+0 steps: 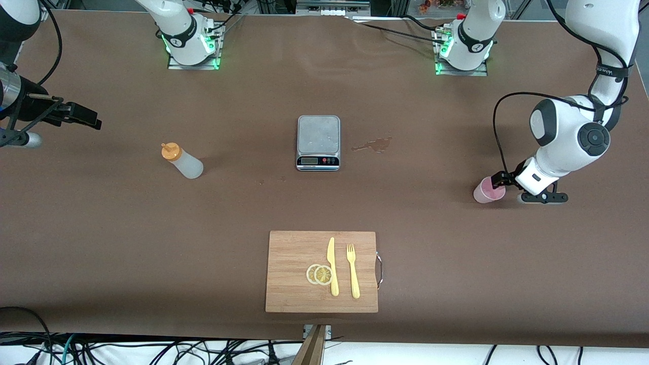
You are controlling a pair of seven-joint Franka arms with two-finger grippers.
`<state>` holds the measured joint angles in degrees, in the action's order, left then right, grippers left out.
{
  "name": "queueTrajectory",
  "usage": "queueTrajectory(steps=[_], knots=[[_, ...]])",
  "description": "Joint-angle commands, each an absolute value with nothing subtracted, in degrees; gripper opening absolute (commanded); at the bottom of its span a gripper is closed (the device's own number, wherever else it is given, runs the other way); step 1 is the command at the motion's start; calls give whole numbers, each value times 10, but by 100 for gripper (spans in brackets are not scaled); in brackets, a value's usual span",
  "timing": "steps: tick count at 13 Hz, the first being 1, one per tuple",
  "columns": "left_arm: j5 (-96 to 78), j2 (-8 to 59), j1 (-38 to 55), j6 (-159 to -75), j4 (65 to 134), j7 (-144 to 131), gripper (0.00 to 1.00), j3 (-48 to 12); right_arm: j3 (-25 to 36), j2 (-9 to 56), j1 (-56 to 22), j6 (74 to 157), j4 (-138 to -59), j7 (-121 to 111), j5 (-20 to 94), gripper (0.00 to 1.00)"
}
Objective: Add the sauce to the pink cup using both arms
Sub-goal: 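Lower the left gripper and grasp the pink cup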
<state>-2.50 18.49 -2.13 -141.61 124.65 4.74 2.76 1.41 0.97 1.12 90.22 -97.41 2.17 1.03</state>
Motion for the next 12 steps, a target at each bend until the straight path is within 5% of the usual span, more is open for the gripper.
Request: queueTrajectory(steps=[1,3,8,12], knots=[[-24,187,-12,-1424,1247,21,15,29,20,5,4,891,-969,23,13,100],[-24,194,-12,-1425,1244,22,0,29,19,5,5,891,-969,23,13,100],[-25,190,-8,-1402,1207,20,0,25,19,4,5,891,-969,23,13,100],[-49,185,56,-1291,1128,-31,0,10,19,4,5,890,-969,23,13,100]])
